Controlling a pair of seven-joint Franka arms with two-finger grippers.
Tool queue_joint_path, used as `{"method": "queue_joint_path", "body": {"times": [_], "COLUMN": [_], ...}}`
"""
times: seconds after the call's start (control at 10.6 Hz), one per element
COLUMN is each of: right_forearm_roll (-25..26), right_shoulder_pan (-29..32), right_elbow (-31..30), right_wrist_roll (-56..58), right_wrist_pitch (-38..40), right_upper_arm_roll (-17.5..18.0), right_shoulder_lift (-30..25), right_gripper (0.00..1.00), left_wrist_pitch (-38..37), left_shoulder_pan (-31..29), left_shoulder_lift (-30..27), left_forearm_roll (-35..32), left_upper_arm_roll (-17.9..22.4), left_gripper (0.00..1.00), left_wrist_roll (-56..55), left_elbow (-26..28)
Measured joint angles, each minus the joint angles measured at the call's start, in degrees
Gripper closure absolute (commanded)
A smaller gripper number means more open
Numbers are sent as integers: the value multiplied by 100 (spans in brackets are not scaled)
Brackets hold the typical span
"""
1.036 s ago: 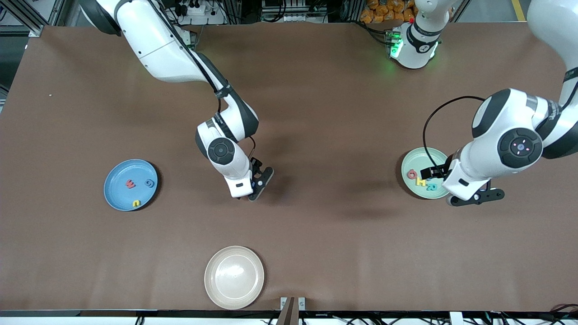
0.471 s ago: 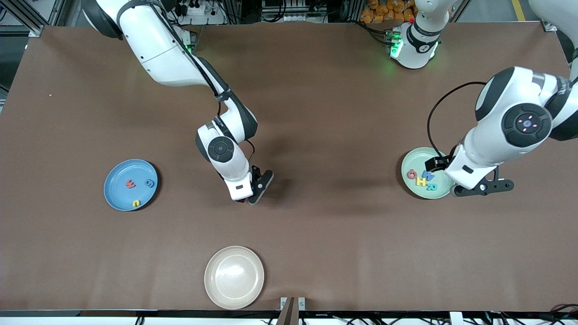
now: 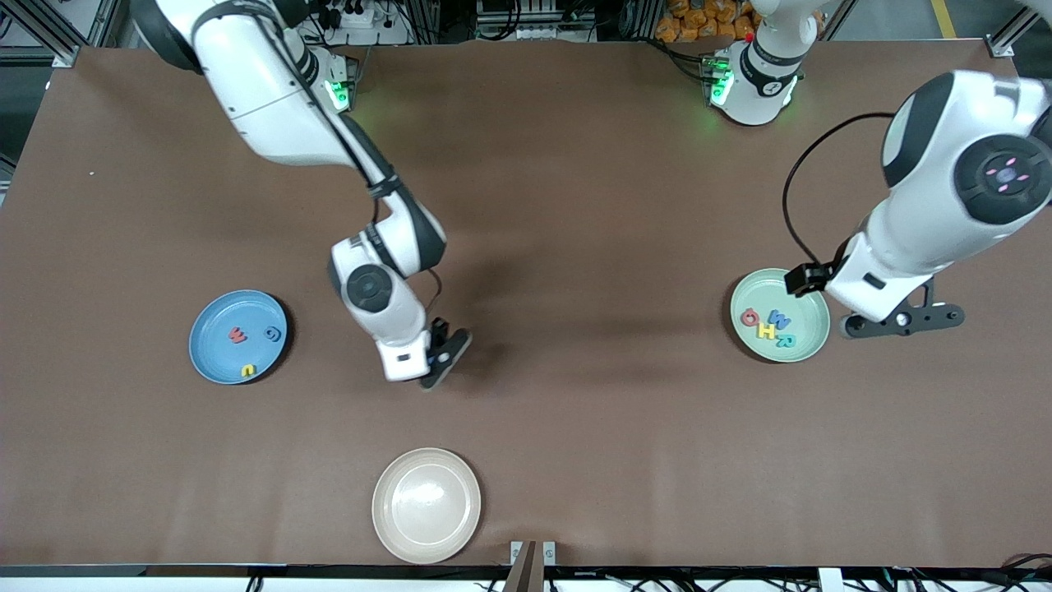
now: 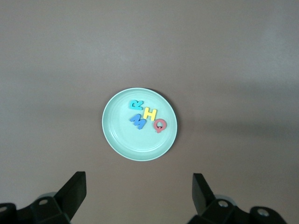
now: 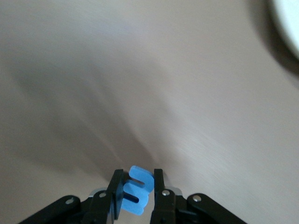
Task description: Sort upper and lower case letters into plates
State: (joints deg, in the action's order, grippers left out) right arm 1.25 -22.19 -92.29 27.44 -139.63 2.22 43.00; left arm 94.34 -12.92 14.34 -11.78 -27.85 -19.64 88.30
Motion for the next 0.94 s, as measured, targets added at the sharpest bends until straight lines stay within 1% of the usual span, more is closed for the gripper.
{"method": "queue_joint_path", "body": {"times": [0.09, 0.19, 0.28, 0.38, 0.47, 0.66, 0.75, 0.85, 0.94], "right_forearm_roll": [2, 7, 10, 19, 95, 438, 592, 707, 754], "right_shoulder_pan": [278, 598, 911, 1190, 1440, 1958, 2247, 2515, 2718], "right_elbow": [45, 73, 87, 61, -83, -564, -766, -896, -978], "right_wrist_roll": [2, 8, 18, 43, 128, 447, 694, 914, 1062], "right_wrist_pitch": [355, 790, 1261, 1673, 1890, 1947, 1928, 1904, 1884], "right_upper_arm_roll": [-12, -19, -21, -21, -21, -28, -31, -34, -35], "right_shoulder_lift": [-135, -328, -556, -811, -1081, -1547, -1680, -1744, -1755], "right_gripper": [100, 100, 100, 100, 100, 100, 97, 62, 2], "left_wrist_pitch": [-22, -90, -187, -258, -281, -289, -294, -307, -319], "left_shoulder_pan": [375, 684, 853, 918, 959, 1071, 1119, 1161, 1179], "left_shoulder_lift": [-140, -242, -310, -361, -418, -568, -662, -746, -812], "left_forearm_roll": [271, 474, 628, 736, 819, 900, 904, 907, 908], "left_upper_arm_roll": [626, 1135, 1422, 1534, 1587, 1688, 1770, 1846, 1874], "left_gripper": [0, 0, 0, 0, 0, 0, 0, 0, 0], "left_wrist_roll": [367, 663, 837, 897, 918, 919, 919, 923, 926], "left_elbow": [-1, -1, -1, 0, -3, -7, -8, -8, -6]}}
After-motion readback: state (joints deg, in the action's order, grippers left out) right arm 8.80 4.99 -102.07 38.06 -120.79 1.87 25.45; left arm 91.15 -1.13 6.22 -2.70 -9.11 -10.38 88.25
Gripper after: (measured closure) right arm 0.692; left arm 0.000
